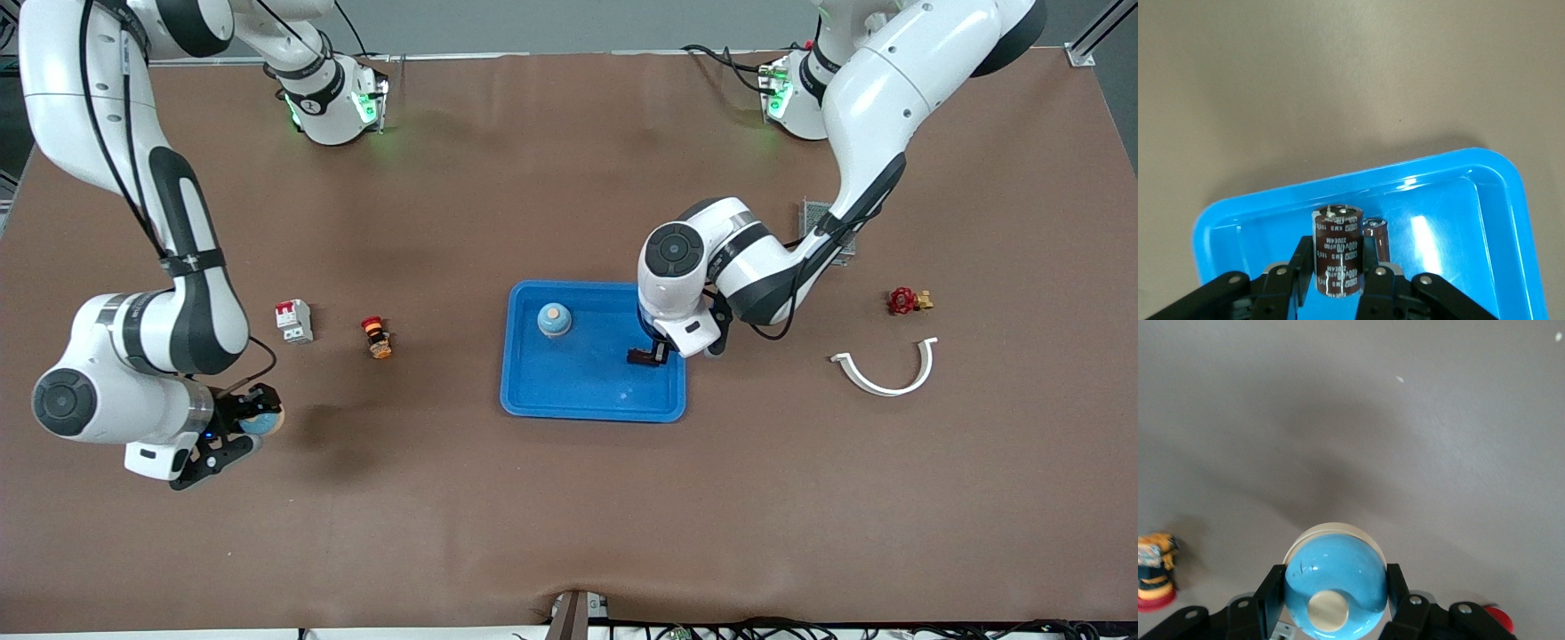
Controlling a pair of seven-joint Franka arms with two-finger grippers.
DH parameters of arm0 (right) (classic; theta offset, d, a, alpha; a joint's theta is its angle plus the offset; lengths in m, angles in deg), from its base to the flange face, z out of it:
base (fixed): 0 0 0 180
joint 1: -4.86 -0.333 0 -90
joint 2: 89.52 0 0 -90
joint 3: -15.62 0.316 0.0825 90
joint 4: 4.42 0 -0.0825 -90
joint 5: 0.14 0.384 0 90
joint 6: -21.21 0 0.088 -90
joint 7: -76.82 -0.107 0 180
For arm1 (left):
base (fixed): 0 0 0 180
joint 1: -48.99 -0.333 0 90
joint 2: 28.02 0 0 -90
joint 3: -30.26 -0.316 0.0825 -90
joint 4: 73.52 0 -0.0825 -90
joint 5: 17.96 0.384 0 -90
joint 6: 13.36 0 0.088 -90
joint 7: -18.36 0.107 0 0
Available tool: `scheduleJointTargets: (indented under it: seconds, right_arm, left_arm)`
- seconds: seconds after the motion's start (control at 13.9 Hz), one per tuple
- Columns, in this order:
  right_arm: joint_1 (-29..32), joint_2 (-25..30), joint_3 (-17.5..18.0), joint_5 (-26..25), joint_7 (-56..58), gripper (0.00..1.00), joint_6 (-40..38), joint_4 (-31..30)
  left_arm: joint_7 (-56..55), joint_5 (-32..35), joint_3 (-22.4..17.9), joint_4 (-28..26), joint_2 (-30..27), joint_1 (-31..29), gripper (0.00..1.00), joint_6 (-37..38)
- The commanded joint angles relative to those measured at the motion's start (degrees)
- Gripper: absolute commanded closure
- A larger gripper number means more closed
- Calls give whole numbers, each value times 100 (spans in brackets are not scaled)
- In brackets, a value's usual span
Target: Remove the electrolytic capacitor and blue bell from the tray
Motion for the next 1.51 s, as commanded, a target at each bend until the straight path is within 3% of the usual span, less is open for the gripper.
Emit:
scheduleJointTargets:
  seconds: [0.0, 0.43, 0.79, 1.01, 1.22, 1.44]
  right_arm:
    - [274, 121, 98, 73, 525, 57, 154, -326]
    - [494, 981, 89, 64, 940, 57, 813, -1608]
    - [1153, 1000, 98, 64, 1959, 57, 823, -1750]
    - [1329, 1035, 98, 64, 2161, 57, 831, -1917]
    - [1374, 1114, 106, 73, 2171, 57, 1041, -2250]
    - [1374, 1325, 106, 81, 2162, 58, 1507, -2813]
  left_arm:
    - [1112, -564, 66, 327, -316, -156, 100, 722]
    - [3758, -1347, 223, 319, -1213, -990, 100, 1471]
    - [5973, -1339, 715, 276, -1328, -2281, 100, 1744]
    - [7063, -1277, 725, 153, -1485, -2756, 100, 1753]
    - [7882, -1251, 725, -198, -1661, -3196, 100, 1429]
    - [8471, -1268, 821, -1232, -2327, -3828, 100, 482]
